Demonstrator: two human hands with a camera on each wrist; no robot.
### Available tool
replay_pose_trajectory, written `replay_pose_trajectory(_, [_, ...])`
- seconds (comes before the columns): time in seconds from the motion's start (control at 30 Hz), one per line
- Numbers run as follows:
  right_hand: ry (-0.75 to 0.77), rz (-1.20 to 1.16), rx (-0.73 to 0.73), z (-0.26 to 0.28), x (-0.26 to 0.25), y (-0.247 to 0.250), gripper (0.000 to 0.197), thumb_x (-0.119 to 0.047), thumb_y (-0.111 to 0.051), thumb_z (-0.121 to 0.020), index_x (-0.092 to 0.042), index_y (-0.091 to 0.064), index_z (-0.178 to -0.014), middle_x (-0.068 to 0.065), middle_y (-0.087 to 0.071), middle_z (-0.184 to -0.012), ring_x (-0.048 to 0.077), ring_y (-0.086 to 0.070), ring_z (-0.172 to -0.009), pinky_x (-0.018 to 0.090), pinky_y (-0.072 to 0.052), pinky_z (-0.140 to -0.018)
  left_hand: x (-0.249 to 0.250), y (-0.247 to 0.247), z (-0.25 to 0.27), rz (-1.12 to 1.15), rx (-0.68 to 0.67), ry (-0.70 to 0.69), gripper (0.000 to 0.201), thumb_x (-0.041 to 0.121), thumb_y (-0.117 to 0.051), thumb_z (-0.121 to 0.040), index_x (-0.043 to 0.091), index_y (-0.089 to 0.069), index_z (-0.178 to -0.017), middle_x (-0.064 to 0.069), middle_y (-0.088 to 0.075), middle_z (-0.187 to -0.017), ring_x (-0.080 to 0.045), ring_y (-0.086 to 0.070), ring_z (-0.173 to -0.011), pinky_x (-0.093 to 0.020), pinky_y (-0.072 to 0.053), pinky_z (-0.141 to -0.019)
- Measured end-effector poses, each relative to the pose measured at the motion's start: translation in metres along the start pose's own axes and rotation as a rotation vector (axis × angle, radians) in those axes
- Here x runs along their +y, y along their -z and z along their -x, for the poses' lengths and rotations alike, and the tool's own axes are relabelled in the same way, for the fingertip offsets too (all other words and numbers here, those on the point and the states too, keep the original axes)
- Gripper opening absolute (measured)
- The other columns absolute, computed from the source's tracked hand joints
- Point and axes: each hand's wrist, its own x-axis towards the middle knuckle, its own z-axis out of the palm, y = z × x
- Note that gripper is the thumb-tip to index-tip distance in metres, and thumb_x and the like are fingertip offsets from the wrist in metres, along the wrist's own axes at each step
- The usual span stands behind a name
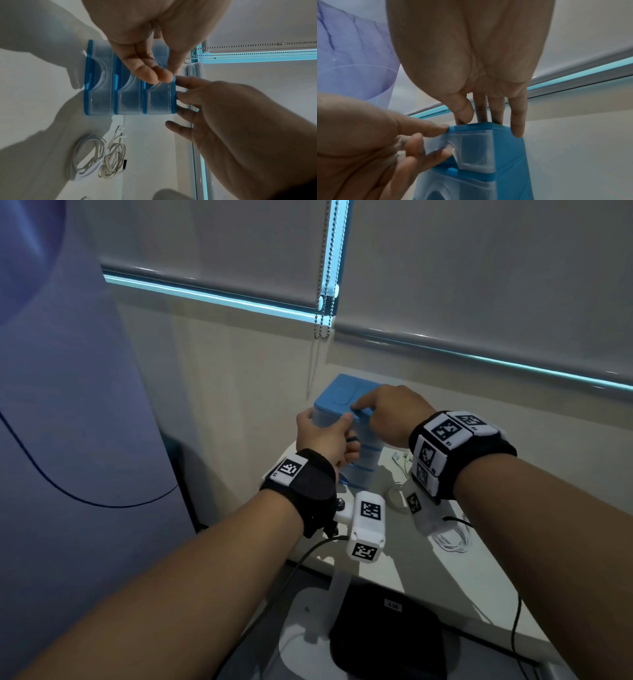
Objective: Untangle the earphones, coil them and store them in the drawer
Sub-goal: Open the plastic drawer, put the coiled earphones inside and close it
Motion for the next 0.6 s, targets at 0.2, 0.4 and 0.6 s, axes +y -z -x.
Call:
replay_pose_trajectory(0.2, [-0.009,-0.024,-0.007,0.0,0.004,-0.002,0.055,-0.002,-0.04,-0.098,-0.029,-0.057,-0.142,0.003,-0.047,-0.155,0.026,-0.048,-0.135,0.034,-0.041,-0.103,-0.004,0.004,-0.001,-0.011,-0.002,-0.037,0.043,0.021,-0.065,-0.098,0.025,-0.041,-0.133,-0.014,-0.064,-0.087,-0.014,-0.053,-0.048,-0.024,-0.052,-0.046])
replay_pose_trajectory(0.4, [-0.017,-0.028,-0.003,-0.001,0.005,-0.004,0.056,0.0,-0.042,-0.098,-0.03,-0.057,-0.143,0.003,-0.047,-0.155,0.027,-0.048,-0.135,0.033,-0.042,-0.102,-0.009,0.007,0.006,0.02,0.029,-0.045,0.045,0.023,-0.067,-0.097,0.024,-0.042,-0.135,-0.013,-0.064,-0.081,-0.015,-0.053,-0.048,-0.024,-0.051,-0.047])
replay_pose_trajectory(0.6, [-0.023,-0.008,-0.003,-0.001,0.005,-0.004,0.056,0.0,-0.041,-0.099,-0.03,-0.056,-0.144,0.004,-0.046,-0.155,0.028,-0.046,-0.136,0.035,-0.041,-0.103,-0.006,0.031,0.032,0.043,0.0,0.035,0.045,0.034,-0.062,-0.099,0.023,-0.04,-0.137,-0.01,-0.065,-0.076,-0.02,-0.064,-0.051,-0.029,-0.057,-0.052])
